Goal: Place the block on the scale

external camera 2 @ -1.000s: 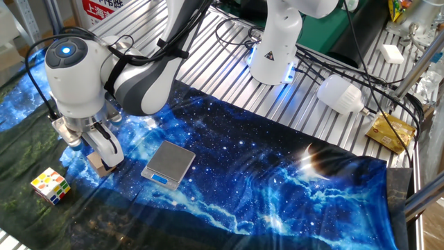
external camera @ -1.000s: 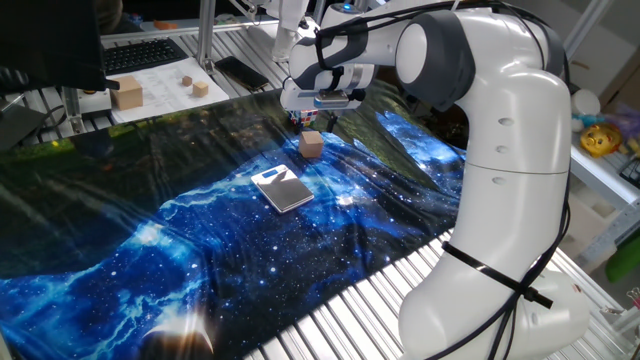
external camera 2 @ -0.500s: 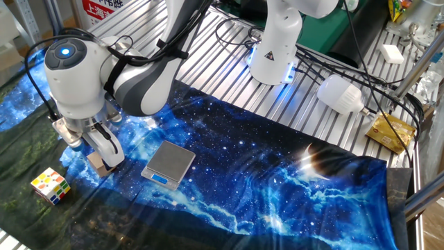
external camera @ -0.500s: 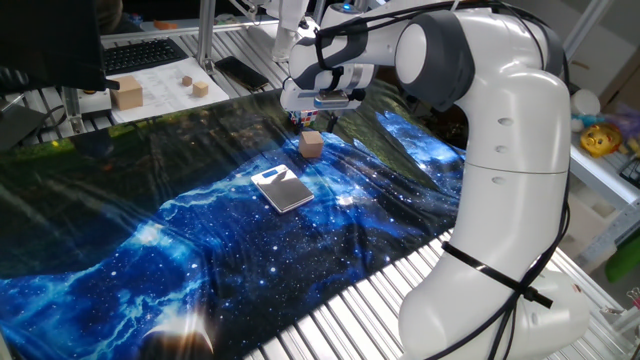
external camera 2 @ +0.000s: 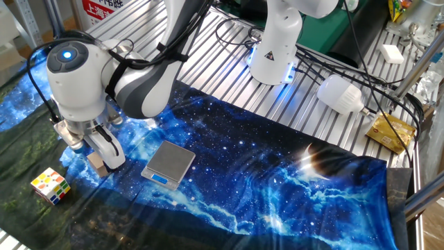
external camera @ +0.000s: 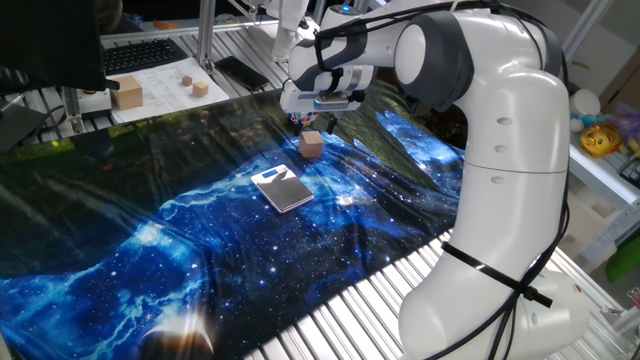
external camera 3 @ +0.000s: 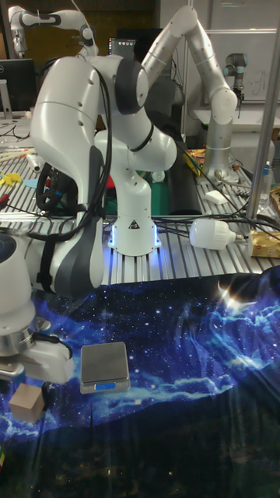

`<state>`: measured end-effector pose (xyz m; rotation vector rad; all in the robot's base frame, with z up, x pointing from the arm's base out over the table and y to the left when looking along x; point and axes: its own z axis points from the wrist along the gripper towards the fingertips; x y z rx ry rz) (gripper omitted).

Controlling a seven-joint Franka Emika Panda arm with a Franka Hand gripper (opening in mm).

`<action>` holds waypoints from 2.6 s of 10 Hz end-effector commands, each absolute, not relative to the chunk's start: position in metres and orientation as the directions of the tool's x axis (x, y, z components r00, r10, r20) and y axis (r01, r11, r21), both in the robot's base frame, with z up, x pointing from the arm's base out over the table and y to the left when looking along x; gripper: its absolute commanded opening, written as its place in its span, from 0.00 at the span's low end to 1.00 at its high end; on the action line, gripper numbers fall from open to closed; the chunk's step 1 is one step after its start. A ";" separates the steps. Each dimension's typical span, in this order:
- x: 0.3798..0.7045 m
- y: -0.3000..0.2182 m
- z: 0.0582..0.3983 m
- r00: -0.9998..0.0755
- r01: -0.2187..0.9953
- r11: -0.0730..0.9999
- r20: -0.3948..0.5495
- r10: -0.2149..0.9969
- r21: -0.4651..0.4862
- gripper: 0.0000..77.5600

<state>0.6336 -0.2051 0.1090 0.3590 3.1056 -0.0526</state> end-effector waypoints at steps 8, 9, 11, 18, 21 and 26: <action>0.632 -0.204 0.089 -0.977 0.210 0.977 -0.034 0.209 -0.030 1.00; 0.632 -0.204 0.087 -0.980 0.196 0.980 -0.034 0.195 -0.031 1.00; 0.632 -0.205 0.087 -0.981 0.190 0.981 -0.033 0.189 -0.032 1.00; 0.632 -0.205 0.087 -0.982 0.189 0.981 -0.032 0.188 -0.032 0.02; 0.632 -0.205 0.087 -0.982 0.189 0.981 -0.032 0.188 -0.032 0.02; 0.630 -0.207 0.111 -0.979 0.203 0.978 -0.023 0.202 -0.042 0.02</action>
